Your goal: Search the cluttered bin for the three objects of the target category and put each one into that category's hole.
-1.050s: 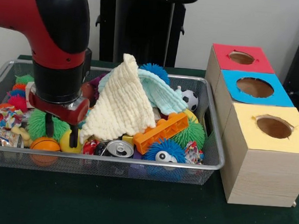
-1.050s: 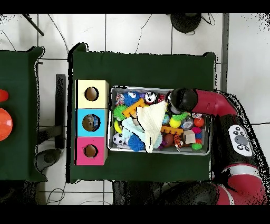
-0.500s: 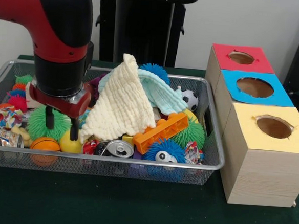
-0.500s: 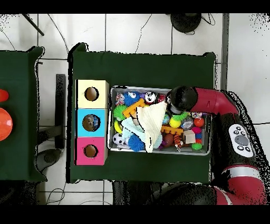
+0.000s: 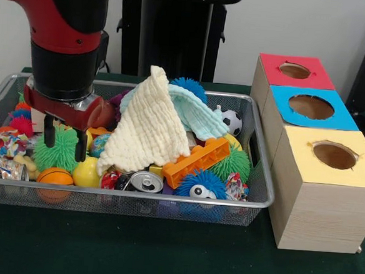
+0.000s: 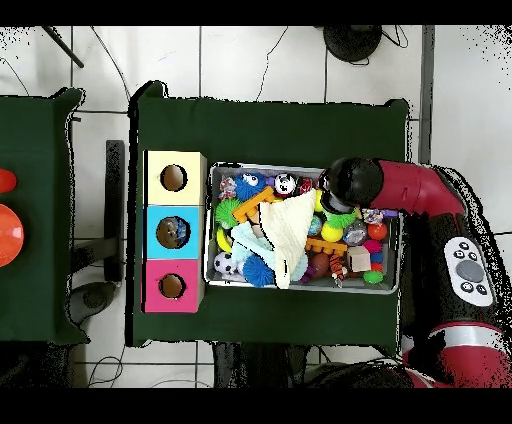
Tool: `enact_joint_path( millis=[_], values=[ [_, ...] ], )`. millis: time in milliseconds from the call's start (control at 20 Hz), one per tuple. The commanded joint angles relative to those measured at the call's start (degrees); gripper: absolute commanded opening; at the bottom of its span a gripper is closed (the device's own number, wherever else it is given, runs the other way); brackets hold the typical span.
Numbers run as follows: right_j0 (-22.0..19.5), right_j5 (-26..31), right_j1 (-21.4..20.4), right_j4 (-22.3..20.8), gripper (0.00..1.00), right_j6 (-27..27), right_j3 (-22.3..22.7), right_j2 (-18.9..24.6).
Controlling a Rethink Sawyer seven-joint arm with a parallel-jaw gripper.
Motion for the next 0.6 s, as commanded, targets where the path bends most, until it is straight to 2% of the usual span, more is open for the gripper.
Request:
enact_joint_path(
  millis=[50,250,600],
  values=[
    [-1.13,0.76,1.98,-4.41,1.0,-8.87,4.97,-0.11],
    [-1.97,-2.18,2.25,-5.85,1.0,-8.6,7.64,-0.44],
    [-2.89,-6.22,3.84,-8.57,1.0,-7.39,9.41,-0.4]
  ],
)
